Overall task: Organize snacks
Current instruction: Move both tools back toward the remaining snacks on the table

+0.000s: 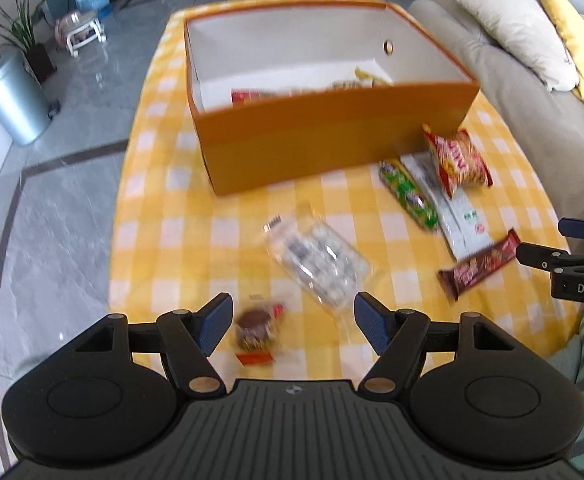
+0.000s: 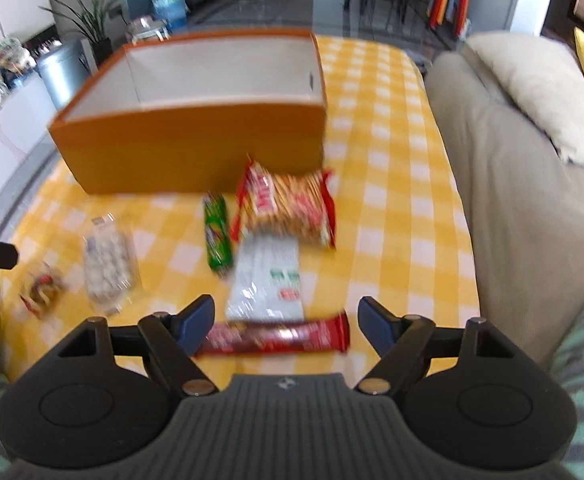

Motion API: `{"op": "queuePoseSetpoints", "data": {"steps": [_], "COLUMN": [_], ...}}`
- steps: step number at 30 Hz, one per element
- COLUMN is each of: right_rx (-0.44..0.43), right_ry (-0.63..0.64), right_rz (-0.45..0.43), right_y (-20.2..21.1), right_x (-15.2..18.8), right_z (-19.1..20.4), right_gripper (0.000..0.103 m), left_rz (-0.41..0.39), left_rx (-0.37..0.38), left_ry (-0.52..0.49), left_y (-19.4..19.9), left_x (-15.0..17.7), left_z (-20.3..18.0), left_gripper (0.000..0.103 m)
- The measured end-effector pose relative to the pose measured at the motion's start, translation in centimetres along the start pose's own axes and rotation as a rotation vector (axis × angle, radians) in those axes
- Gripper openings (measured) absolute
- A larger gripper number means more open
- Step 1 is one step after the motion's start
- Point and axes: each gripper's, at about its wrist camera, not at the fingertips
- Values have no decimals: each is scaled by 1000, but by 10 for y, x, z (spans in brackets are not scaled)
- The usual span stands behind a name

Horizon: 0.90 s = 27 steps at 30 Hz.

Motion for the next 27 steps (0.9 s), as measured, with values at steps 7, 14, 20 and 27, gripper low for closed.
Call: {"op": "queuePoseSetpoints", "data": {"steps": [7, 14, 20, 27], "right_rx": [51, 29, 13, 11], "right_ry": [24, 2, 18, -4], "right_rz": [91, 134, 134, 258], "right_y": [-23, -36, -41, -56], "right_x": [26, 31, 28, 30], "right_z": [-7, -11, -5, -5], "right_gripper": [76, 76, 76, 76], "left_rz": [69, 110, 155, 303], "left_rx": [6, -20, -89, -144], "left_ry": [-45, -108, -96, -87], "left_y": [-22, -42, -59, -76], "left_x": [14, 16, 12, 5], "left_z": [-12, -21, -13, 8], "left_gripper": [84, 86, 86, 86]}}
Point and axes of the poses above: each gripper's, at about its wrist camera, not at the fingertips, and y roughly against the way its jaws point, z to its left, x to its underside, and after that the axes turned 10 degrees about -z, right-handed
